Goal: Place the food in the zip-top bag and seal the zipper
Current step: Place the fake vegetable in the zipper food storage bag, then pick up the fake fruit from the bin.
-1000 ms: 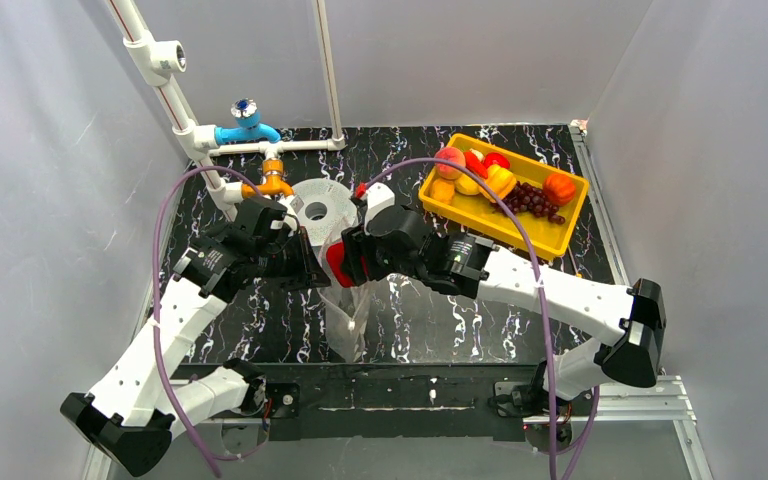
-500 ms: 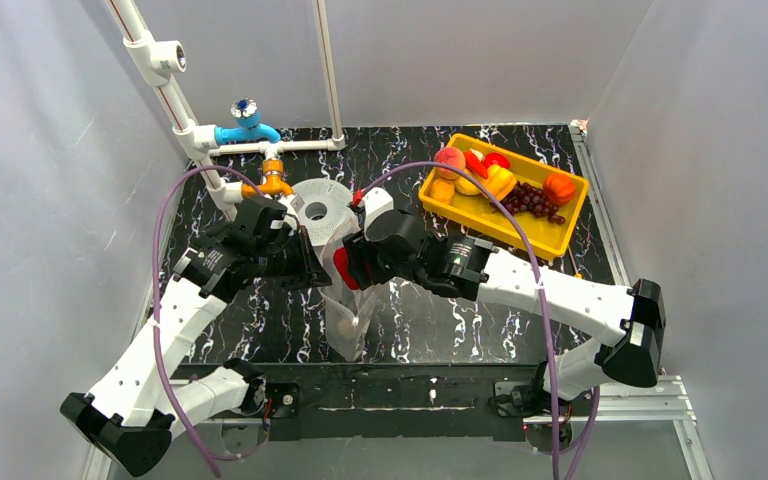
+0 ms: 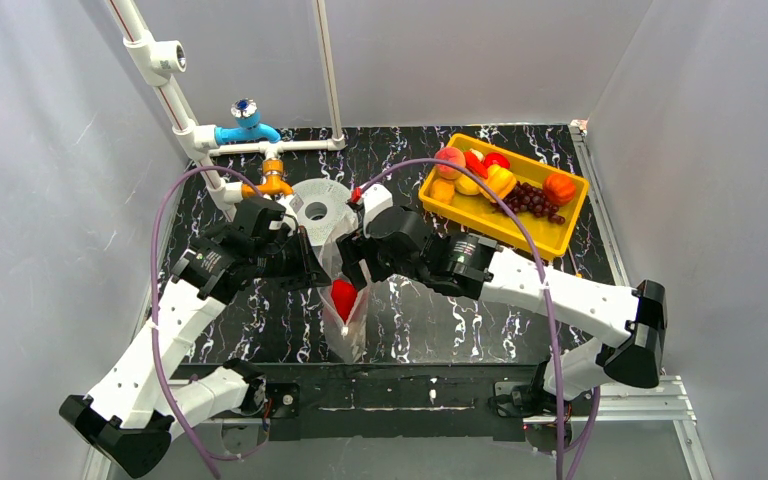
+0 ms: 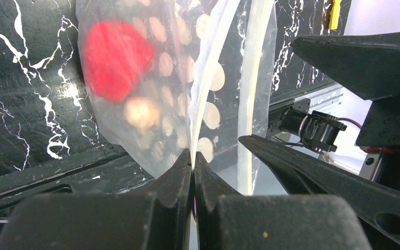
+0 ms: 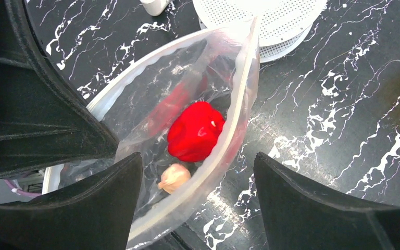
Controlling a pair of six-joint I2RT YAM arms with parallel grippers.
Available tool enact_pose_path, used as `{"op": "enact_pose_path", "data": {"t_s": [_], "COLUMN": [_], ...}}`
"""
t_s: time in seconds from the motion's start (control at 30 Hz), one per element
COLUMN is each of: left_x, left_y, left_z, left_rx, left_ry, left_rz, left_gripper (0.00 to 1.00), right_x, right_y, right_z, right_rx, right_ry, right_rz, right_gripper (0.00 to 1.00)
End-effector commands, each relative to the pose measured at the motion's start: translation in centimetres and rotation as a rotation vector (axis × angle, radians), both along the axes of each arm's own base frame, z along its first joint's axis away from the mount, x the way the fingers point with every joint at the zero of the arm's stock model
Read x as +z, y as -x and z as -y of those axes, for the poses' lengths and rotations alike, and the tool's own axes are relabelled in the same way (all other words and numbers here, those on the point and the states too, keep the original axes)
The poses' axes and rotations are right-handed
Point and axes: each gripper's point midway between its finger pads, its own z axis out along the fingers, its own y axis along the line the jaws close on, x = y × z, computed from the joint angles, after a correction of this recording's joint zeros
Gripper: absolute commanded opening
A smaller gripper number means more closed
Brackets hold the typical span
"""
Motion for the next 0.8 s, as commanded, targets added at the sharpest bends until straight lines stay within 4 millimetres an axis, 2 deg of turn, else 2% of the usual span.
{"op": "enact_pose_path", "data": {"t_s": [0.0, 0.1, 0.23, 0.3, 0.4, 0.5, 0.57, 0.67, 0.77], "left_x": [0.5, 0.3, 0.3, 0.3, 0.3, 0.2, 0.3, 0.4, 0.5], "left_y": [0.6, 0.7, 0.7, 0.7, 0.7, 0.8, 0.8, 0.8, 0.8], "left_z": [0.0, 0.0, 0.0, 0.0, 0.0, 0.0, 0.0, 0.1, 0.1], "left_rx": [-0.016, -0.017, -0.018, -0.020, -0.021, -0.023, -0.026, -0.030, -0.032], "left_ry": [0.015, 0.015, 0.014, 0.015, 0.014, 0.015, 0.017, 0.020, 0.022], "left_rz": [0.008, 0.005, 0.005, 0.006, 0.006, 0.007, 0.009, 0.012, 0.015], "left_gripper": [0.00, 0.00, 0.00, 0.00, 0.00, 0.00, 0.00, 0.00, 0.00], "right_x": [4.5, 5.8, 8.7, 10.4, 12.6, 13.8, 13.7, 12.2, 9.6], "right_y": [0.2, 0.8, 1.6, 1.8, 1.2, -0.5, -2.3, -5.6, -9.4], "right_z": [0.6, 0.5, 0.8, 1.3, 3.1, 6.5, 8.9, 12.9, 18.2], "right_rx": [0.004, 0.045, 0.099, 0.108, 0.073, -0.033, -0.132, -0.298, -0.542], "right_ry": [-0.093, -0.131, -0.207, -0.248, -0.295, -0.320, -0.311, -0.289, -0.310], "right_rz": [0.054, 0.069, 0.108, 0.149, 0.240, 0.357, 0.396, 0.378, 0.294], "right_gripper": [0.84, 0.84, 0.85, 0.85, 0.90, 0.95, 0.97, 0.98, 0.98]}}
